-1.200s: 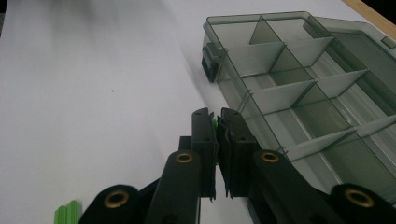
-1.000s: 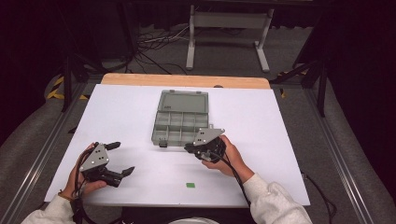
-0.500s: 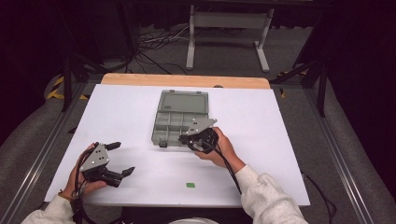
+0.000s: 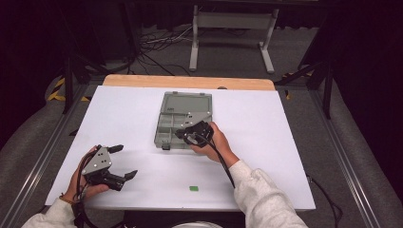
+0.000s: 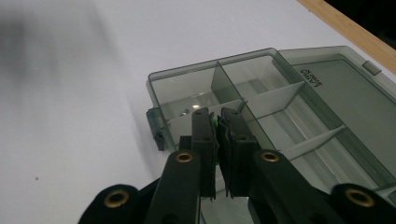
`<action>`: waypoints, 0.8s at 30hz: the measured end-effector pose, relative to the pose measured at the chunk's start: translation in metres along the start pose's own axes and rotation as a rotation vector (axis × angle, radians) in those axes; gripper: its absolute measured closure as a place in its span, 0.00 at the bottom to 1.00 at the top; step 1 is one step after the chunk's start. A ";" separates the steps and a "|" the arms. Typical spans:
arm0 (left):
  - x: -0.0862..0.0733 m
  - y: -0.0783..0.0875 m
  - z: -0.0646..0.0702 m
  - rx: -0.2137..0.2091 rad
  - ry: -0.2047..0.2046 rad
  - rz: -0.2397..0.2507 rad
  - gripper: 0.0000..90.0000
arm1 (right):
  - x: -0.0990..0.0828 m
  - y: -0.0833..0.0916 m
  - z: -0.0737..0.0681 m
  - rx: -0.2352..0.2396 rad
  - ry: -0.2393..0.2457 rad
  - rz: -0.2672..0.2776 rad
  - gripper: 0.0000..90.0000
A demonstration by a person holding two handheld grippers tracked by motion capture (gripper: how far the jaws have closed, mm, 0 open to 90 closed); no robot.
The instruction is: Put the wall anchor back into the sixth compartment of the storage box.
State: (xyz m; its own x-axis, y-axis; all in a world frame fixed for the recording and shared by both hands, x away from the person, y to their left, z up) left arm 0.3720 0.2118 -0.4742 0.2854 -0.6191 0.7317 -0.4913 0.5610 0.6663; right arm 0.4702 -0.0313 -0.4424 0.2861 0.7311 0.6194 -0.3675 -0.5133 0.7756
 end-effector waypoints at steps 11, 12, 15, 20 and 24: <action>0.000 0.001 0.000 0.001 0.000 0.005 0.03 | 0.006 -0.015 0.009 -0.008 -0.036 -0.020 0.95; 0.000 0.001 0.000 0.001 0.000 0.005 0.03 | 0.006 -0.015 0.009 -0.008 -0.036 -0.020 0.95; 0.000 0.001 0.000 0.002 0.000 0.006 0.03 | 0.006 -0.017 0.010 -0.012 -0.040 -0.026 0.95; 0.000 0.000 0.001 0.001 0.000 0.001 0.03 | 0.004 -0.020 0.012 -0.016 -0.052 -0.037 0.94; 0.000 0.001 0.000 0.004 0.002 0.003 0.03 | 0.003 -0.021 0.011 -0.007 -0.052 -0.038 0.94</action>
State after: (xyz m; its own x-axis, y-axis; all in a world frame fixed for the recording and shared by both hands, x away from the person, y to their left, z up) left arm 0.3717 0.2123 -0.4740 0.2855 -0.6164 0.7339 -0.4951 0.5608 0.6636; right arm 0.4885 -0.0232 -0.4549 0.3454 0.7253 0.5955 -0.3619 -0.4825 0.7976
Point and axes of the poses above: each handheld gripper's, and its own axes: y roughly backward along the jaws, x roughly out of its top, z roughly to its right, the point moved 6 cm from there along -y, roughly forward along the jaws, and after that the axes turned 13 degrees about -z, right-handed, at the moved point
